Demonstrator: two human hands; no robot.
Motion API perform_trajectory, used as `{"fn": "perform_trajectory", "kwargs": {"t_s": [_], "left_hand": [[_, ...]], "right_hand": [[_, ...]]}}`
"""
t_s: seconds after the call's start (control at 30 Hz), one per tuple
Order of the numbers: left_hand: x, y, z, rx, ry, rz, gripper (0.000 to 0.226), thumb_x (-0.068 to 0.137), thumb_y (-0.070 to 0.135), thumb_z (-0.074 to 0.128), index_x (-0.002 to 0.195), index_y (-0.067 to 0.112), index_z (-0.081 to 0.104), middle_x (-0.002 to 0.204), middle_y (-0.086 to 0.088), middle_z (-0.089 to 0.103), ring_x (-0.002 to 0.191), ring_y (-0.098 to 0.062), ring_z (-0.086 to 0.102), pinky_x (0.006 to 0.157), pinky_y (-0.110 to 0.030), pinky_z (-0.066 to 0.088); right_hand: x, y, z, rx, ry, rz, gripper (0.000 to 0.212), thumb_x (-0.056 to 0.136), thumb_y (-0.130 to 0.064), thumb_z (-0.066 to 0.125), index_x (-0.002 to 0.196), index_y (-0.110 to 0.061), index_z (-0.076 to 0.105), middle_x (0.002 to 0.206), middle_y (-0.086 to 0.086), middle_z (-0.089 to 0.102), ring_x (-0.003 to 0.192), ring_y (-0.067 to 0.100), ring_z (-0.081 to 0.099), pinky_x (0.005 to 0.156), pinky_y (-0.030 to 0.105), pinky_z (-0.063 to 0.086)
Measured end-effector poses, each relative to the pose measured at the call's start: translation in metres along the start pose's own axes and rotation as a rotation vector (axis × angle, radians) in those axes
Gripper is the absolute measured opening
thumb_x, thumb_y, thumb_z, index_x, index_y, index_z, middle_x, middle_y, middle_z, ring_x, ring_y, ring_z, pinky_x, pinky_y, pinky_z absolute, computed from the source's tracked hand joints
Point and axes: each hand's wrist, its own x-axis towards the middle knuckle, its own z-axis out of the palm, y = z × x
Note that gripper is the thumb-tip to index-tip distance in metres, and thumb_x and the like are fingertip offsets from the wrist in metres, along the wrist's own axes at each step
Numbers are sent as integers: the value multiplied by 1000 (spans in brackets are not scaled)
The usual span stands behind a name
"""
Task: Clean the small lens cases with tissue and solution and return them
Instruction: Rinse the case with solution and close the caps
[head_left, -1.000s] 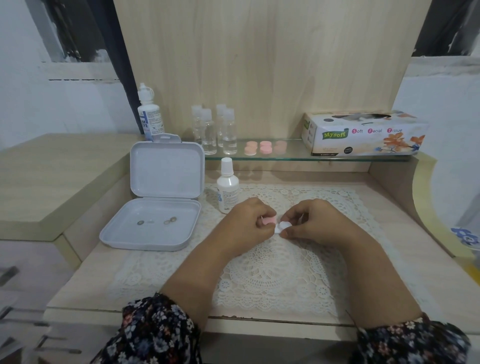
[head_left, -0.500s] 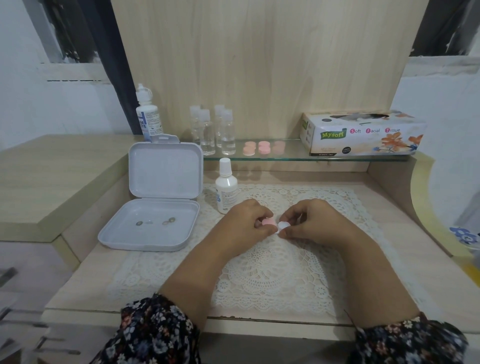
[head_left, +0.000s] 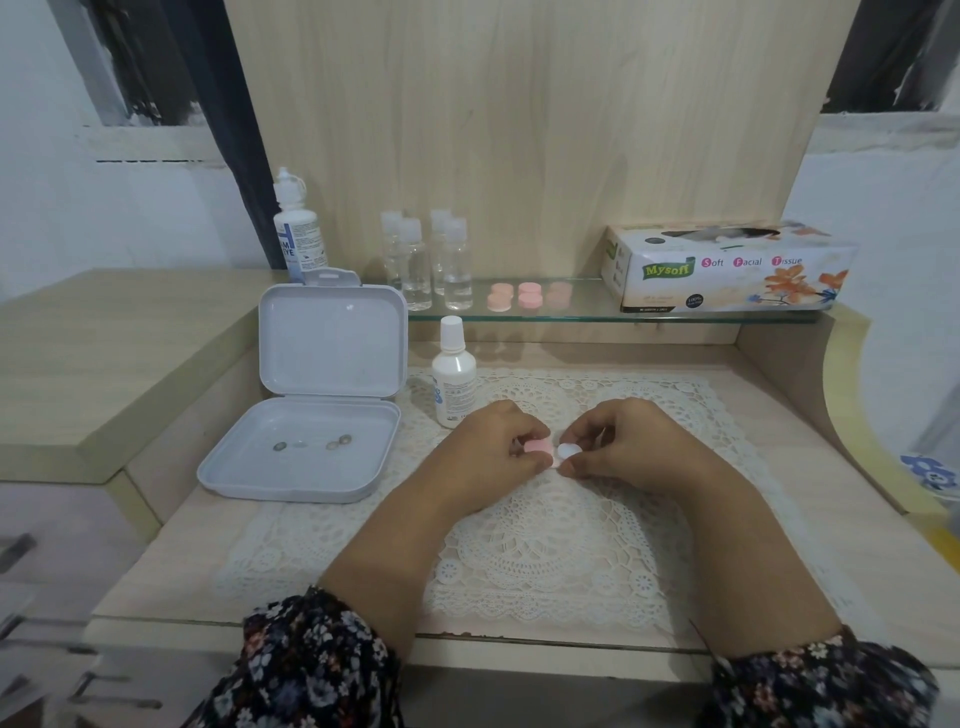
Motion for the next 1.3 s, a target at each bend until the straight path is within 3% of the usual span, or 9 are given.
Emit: {"fn": "perform_trajectory", "kwargs": {"t_s": [0.2,0.4,0.57,0.73,0.87,1.07,1.23,1.3], "left_hand": [[0,-4,1,26,-35,53,28,86,16,61,112,21,69,97,3,54,93,-8,50,85,-29,45],[1,-7,1,34,-64,94,35,82,8,59,113,22,69,103,7,60,100,-10,49,89,-31,45],[0,-4,1,-27,-34,23,47,78,39,73,121,27,59,104,11,56,94,-2,46,84,-24,43],[1,-5,1,-68,-10,-36,40,78,25,74,112,34,53,101,11,58,89,0,50,80,-21,42],[0,-7,1,-111,-35,-10,41,82,9,63,112,36,54,102,15,64,98,5,49,81,-15,39],[0,-6,3,-92,-32,-32,50,76,34,75,118,38,47,106,14,55,99,2,47,87,-24,44],[-1,-7,2,-127,-48,-16,40,85,18,63,113,40,47,102,18,63,103,4,49,87,-21,42],[-1,-6,3,-104,-51,-10,42,83,22,66,117,38,49,107,18,62,105,3,49,88,-21,42]], "right_hand": [[-1,-1,-1,9,4,-4,15,70,-18,85,80,-25,75,68,-11,65,50,-9,52,48,6,39],[0,0,0,-8,3,-6,16,70,-19,85,82,-23,76,69,-10,65,50,-9,52,47,6,38],[0,-1,0,-12,4,-11,16,69,-22,86,81,-24,75,70,-9,65,51,-9,52,49,6,40],[-1,-1,-1,6,4,-13,16,69,-19,86,80,-24,75,69,-10,65,52,-9,53,49,6,39],[0,-1,0,7,2,-10,16,69,-19,86,78,-25,74,68,-10,64,51,-8,53,49,7,40],[0,0,-1,-5,6,-21,15,70,-20,85,79,-26,75,70,-9,65,53,-9,53,49,7,40],[1,0,0,-7,2,-14,15,70,-20,85,80,-25,75,70,-10,65,52,-9,53,48,6,39],[1,1,0,-14,7,-12,15,70,-21,86,80,-26,75,71,-10,65,52,-9,53,48,6,39]]}}
